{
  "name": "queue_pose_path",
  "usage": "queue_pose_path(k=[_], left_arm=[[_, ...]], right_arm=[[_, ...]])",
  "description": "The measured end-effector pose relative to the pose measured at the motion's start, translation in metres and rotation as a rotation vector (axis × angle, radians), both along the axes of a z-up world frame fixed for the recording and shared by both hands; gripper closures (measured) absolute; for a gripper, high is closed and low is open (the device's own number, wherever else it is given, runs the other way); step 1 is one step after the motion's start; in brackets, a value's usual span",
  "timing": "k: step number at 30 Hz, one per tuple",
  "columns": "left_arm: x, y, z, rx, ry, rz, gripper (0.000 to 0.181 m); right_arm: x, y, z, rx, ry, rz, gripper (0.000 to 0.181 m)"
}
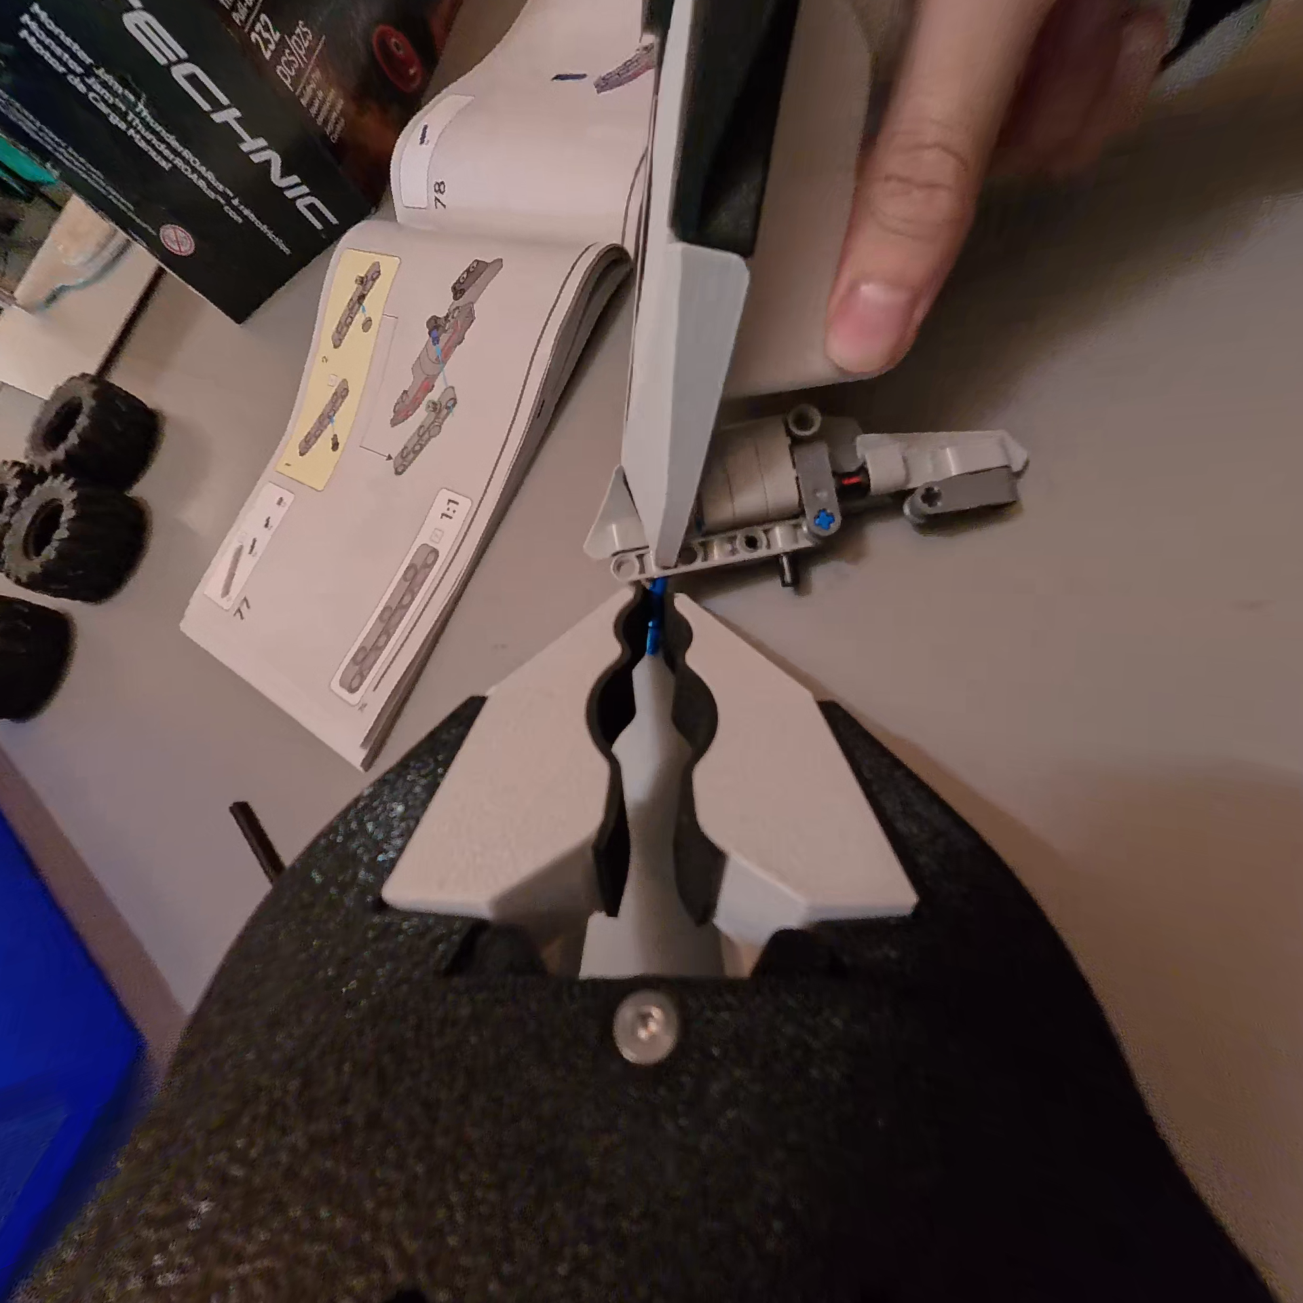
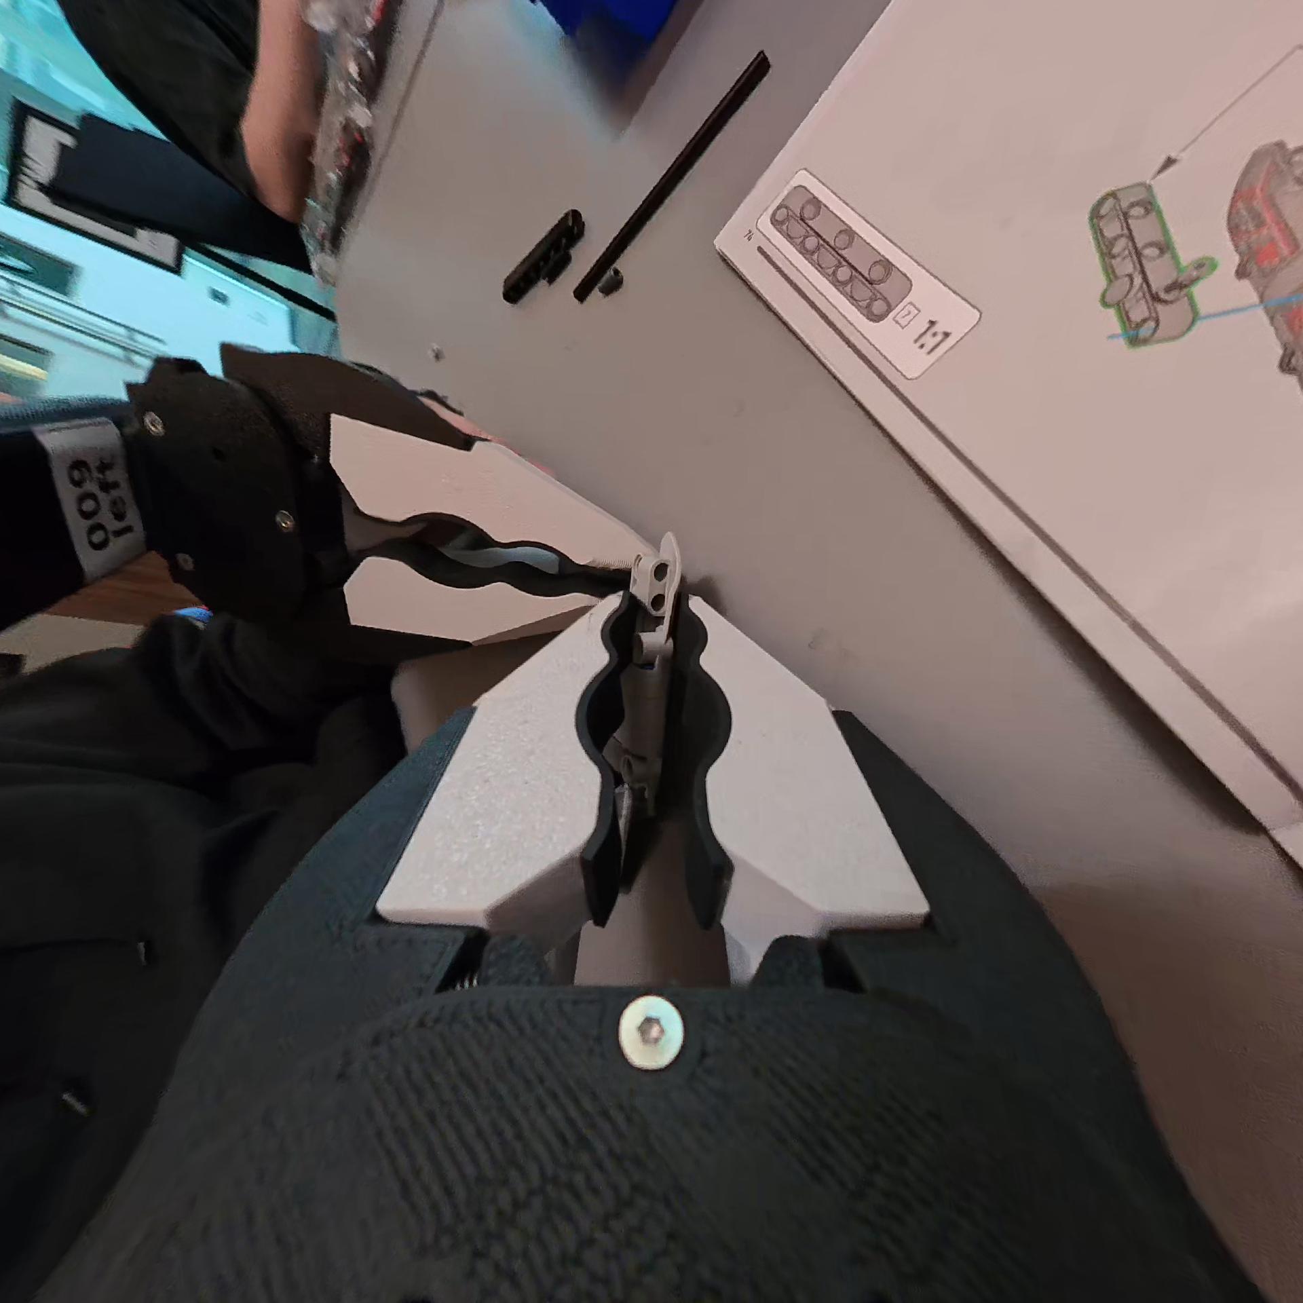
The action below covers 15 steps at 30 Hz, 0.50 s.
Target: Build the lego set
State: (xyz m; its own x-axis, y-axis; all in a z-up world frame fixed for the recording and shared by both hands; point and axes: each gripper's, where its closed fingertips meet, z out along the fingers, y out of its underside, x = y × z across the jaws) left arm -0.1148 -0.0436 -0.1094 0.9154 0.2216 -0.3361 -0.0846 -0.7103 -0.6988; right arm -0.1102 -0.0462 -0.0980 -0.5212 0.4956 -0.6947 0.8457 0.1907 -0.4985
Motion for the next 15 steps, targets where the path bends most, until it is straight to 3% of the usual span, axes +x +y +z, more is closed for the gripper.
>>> queue_pose_path(k=[6,10,15], left_arm=[[-0.0033,-0.0008,0.0009,-0.040,0.078,0.004,0.181],[-0.0056,-0.0018,0.0009,-0.089,0.131,0.019,0.181],[-0.0053,-0.0042,0.0002,-0.104,0.069,0.048,0.181]], right_arm=[[-0.0014,-0.0004,0.0002,-0.148,-0.048,-0.040,0.170],[-0.0026,-0.0004,0.0000,-0.124,-0.009,-0.054,0.170],[-0.0038,-0.0017,0.0000,0.009,0.102,-0.102,0.170]])
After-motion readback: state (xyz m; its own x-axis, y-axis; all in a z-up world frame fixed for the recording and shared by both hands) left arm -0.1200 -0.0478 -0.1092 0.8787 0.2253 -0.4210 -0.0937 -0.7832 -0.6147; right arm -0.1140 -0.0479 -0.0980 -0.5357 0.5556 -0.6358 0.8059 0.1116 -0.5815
